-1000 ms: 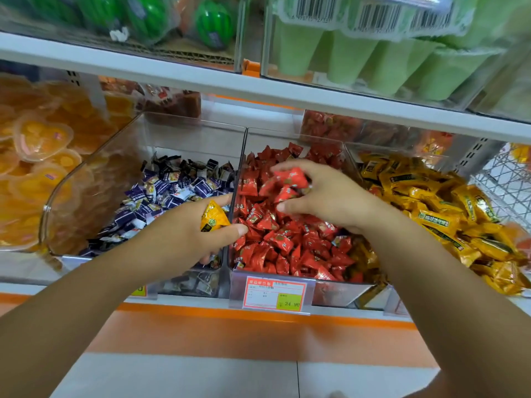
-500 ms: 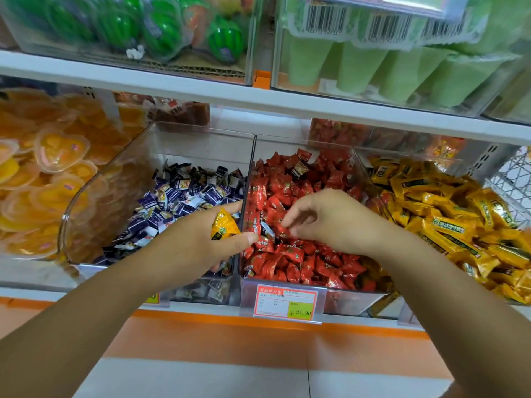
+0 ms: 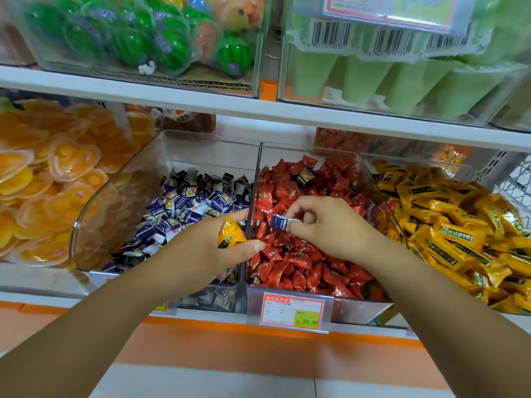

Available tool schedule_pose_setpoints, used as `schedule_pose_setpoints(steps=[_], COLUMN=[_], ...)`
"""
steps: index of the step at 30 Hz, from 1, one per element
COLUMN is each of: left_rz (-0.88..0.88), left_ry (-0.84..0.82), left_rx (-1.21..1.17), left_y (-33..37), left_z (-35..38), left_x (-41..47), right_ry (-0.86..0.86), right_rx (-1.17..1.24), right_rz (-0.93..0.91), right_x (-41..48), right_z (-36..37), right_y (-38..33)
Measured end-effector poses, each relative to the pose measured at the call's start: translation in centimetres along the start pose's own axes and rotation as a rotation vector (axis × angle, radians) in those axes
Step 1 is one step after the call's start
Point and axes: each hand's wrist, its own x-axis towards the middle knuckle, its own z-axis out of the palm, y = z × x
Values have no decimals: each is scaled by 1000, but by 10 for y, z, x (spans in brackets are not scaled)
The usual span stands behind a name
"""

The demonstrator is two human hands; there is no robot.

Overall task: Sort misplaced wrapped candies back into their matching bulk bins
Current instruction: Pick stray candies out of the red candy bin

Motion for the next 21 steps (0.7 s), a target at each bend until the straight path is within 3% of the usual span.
schedule_pose_setpoints(steps=[16, 19, 21], left_rz=[-6, -13, -13], left_ry=[-2, -13, -26], left_rx=[-36, -41, -54], left_y=[0, -1, -1], left_z=[0, 0, 0], left_x=[-2, -2, -1], right_ry=[-36, -3, 136], right_rx=[145, 314, 482], right_rz=[76, 92, 77], right_x=[13, 10, 9], right_z=[4, -6, -11], right_y=[-3, -8, -17])
